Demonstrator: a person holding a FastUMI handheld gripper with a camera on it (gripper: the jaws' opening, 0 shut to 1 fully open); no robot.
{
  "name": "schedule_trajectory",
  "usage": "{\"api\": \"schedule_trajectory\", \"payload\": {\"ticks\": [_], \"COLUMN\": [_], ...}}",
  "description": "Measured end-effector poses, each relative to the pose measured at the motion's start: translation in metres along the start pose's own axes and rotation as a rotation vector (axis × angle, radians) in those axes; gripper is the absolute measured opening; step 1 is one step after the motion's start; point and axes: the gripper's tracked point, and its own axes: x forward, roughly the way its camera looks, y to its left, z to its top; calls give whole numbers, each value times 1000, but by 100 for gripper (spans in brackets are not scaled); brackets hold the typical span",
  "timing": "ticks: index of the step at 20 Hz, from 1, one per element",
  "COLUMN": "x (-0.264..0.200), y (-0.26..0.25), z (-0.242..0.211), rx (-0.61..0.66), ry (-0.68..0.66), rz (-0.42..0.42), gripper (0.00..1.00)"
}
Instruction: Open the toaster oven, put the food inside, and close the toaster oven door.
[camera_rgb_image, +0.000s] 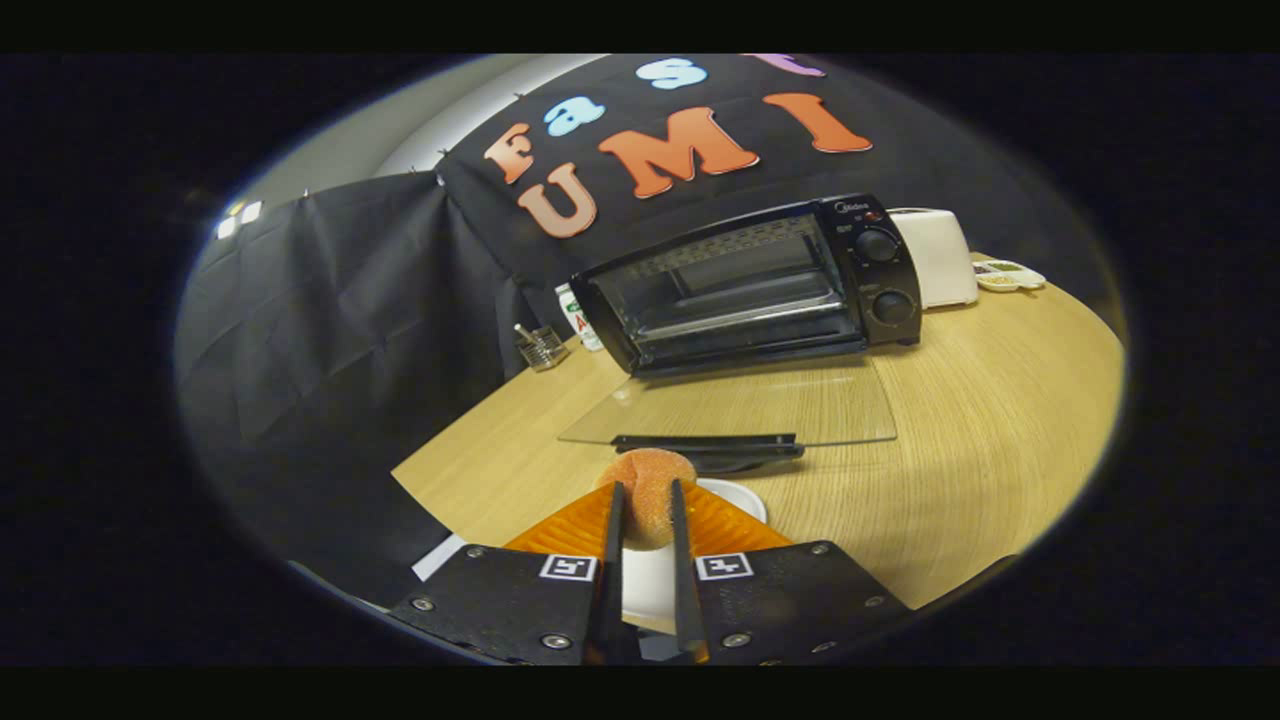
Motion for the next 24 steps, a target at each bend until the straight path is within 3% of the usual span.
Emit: {"api": "schedule_trajectory", "payload": {"ticks": [10,19,24], "x": [71,136,167], "y": [-22,-47,-64], "z": [97,162,161], "rx": [300,367,415], "ry": [-166,-230,-217], "rz": [-7,-55,-77], "gripper": [22,22,22]}}
